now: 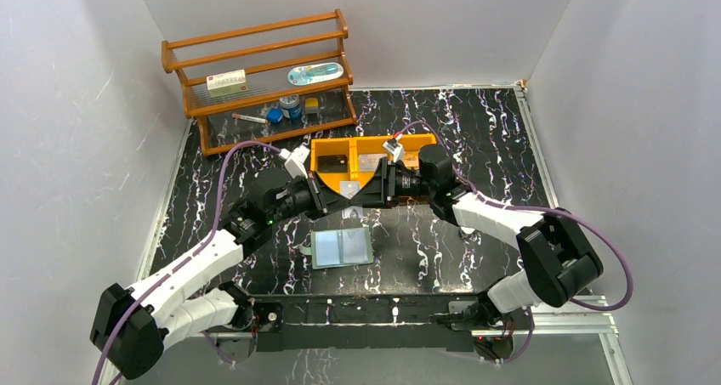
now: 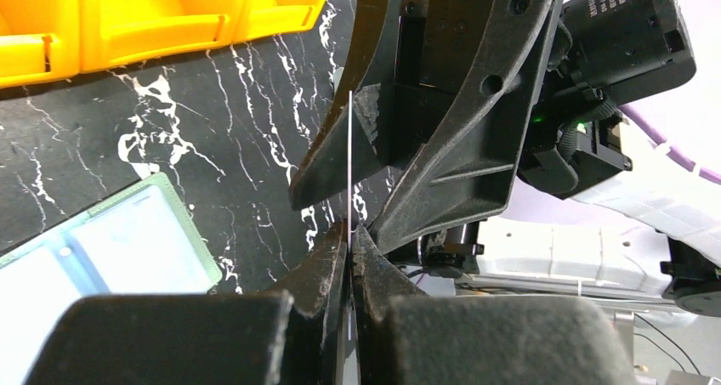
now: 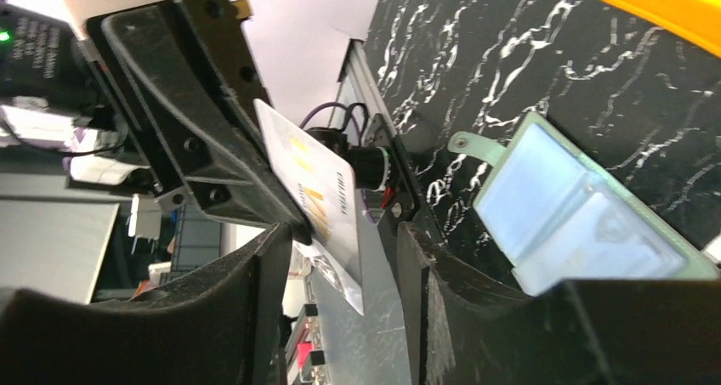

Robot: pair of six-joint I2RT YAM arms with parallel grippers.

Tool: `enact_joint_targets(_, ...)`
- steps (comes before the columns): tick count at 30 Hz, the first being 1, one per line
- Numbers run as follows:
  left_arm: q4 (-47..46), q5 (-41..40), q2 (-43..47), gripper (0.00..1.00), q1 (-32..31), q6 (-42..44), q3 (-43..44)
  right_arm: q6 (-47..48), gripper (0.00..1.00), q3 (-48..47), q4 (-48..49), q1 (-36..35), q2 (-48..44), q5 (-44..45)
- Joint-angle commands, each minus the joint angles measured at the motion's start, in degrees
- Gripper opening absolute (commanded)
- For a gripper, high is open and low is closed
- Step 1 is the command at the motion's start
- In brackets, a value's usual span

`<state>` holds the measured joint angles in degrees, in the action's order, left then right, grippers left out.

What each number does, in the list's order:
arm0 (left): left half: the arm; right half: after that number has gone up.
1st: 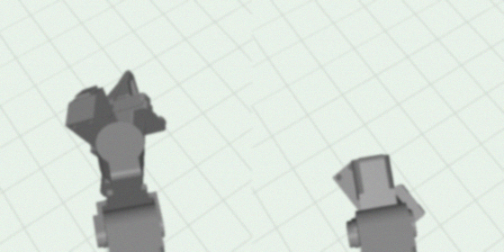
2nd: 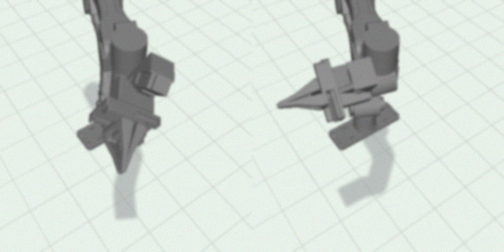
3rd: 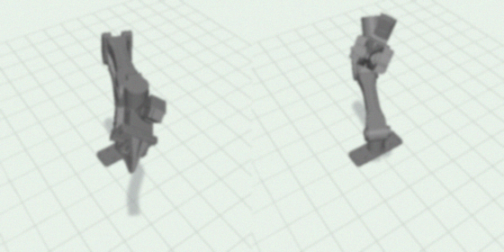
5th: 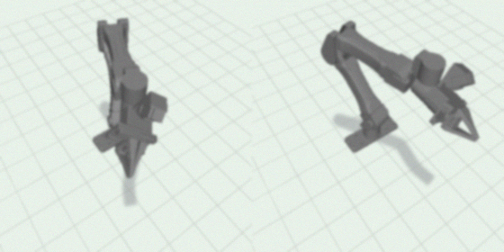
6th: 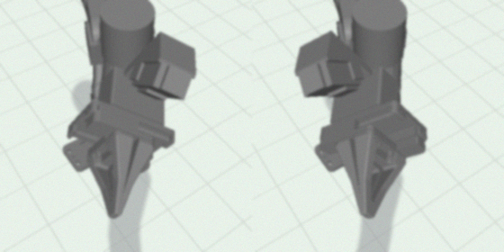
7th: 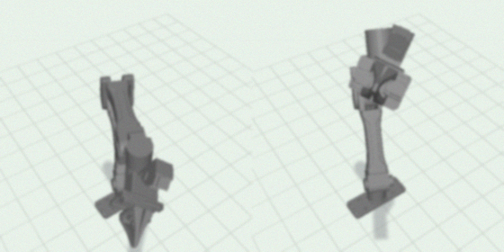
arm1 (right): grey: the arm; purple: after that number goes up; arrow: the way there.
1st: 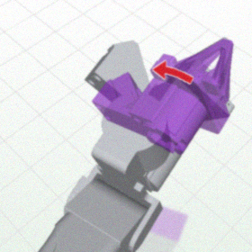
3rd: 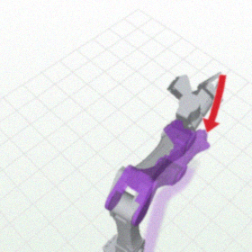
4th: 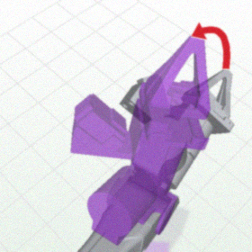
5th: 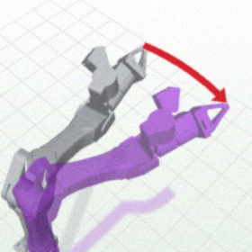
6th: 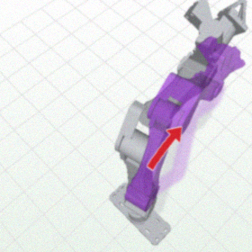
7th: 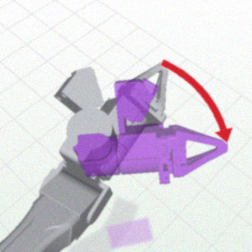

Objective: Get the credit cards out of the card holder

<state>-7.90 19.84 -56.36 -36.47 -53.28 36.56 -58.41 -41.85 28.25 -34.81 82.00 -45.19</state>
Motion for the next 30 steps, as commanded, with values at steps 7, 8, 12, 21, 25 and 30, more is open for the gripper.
enact_joint_targets(7,-4.84,3.64,1.90,0.00,0.67,-2.92,-1.23,-5.89,0.33,0.16,15.14,-0.04,0.00,-6.36)
enact_joint_targets(8,-4.71,3.86,1.93,0.00,0.77,-2.95,-1.30,-6.18,0.30,0.30,15.77,-0.06,0.01,-6.29)
enact_joint_targets(12,-4.11,4.07,2.34,0.00,1.15,-2.74,-1.20,-7.04,0.25,1.07,16.93,0.11,-0.18,-5.53)
enact_joint_targets(21,-1.35,4.25,3.49,0.21,2.27,-1.63,-1.00,-10.31,0.08,2.29,22.05,0.26,0.48,-5.42)
enact_joint_targets(25,3.70,2.35,4.38,0.45,2.95,0.37,0.15,-9.84,0.00,2.72,21.29,0.54,-0.09,-4.37)
enact_joint_targets(30,10.83,-1.84,5.16,0.67,3.22,3.52,2.07,-2.56,0.00,0.32,9.47,0.71,-1.65,-0.67)
